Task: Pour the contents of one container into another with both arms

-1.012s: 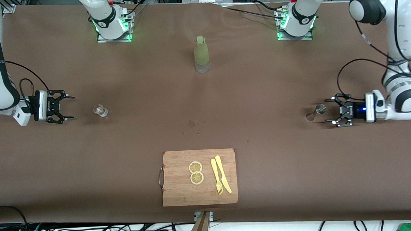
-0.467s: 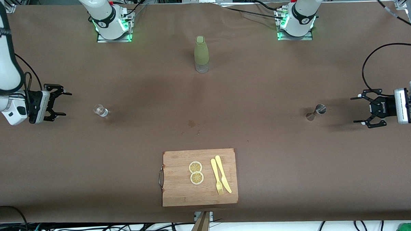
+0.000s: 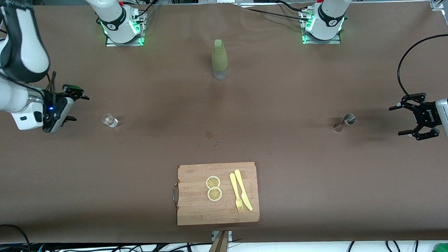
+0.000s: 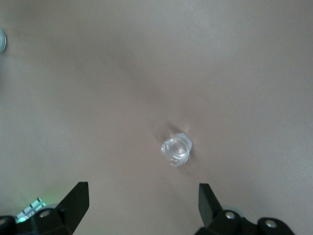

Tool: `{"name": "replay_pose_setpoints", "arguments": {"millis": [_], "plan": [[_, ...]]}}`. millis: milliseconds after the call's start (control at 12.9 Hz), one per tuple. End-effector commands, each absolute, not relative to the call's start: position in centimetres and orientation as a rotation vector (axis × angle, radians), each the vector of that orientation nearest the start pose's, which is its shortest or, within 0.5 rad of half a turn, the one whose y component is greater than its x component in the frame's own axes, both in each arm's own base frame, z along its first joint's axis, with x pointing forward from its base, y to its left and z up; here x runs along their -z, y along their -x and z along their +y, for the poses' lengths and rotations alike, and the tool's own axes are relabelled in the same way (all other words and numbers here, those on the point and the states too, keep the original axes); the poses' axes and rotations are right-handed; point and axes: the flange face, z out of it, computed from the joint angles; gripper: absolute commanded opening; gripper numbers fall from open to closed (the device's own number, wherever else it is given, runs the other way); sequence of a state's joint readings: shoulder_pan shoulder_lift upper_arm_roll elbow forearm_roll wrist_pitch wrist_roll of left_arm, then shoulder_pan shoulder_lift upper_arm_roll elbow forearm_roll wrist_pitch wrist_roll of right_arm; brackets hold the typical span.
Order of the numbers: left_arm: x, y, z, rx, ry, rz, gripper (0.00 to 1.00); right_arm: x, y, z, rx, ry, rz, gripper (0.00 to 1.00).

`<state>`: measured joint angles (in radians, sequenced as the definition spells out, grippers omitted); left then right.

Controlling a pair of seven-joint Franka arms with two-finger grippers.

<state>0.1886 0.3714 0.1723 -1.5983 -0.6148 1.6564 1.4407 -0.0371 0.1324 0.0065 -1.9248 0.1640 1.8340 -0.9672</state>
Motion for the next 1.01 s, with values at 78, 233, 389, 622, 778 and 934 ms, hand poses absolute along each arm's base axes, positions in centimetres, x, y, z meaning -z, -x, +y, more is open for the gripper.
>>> {"name": "replay_pose_setpoints", "arguments": {"millis": [78,233,389,622,778,934], "plan": [[-46.4,-60.1,10.0,-0.218,-2.527,-0.967,1.00,-44.3,-54.5,4.0,-0.225,2.808,-1.101,0.99],[-48.9,-59.0,6.5,-0.161,-2.609,-0.735,1.00,-45.8,-53.8,6.0,-0.229,2.904,-0.978,0.99],[-50.6,-57.2,3.8,-0.084,-2.691,-0.475,1.00,-47.3,-53.1,7.3,-0.236,2.993,-0.762,0.99],[-53.6,-54.5,0.5,-0.012,-2.889,-0.233,1.00,-49.6,-52.4,7.5,-0.269,3.082,-0.419,0.99],[-55.2,-53.5,1.9,-0.020,-3.050,-0.273,1.00,-52.0,-52.7,7.2,-0.291,3.126,-0.083,0.99],[-55.5,-53.1,2.3,-0.013,-3.099,-0.301,1.00,-53.9,-53.1,5.6,-0.308,3.126,0.068,0.99]]}}
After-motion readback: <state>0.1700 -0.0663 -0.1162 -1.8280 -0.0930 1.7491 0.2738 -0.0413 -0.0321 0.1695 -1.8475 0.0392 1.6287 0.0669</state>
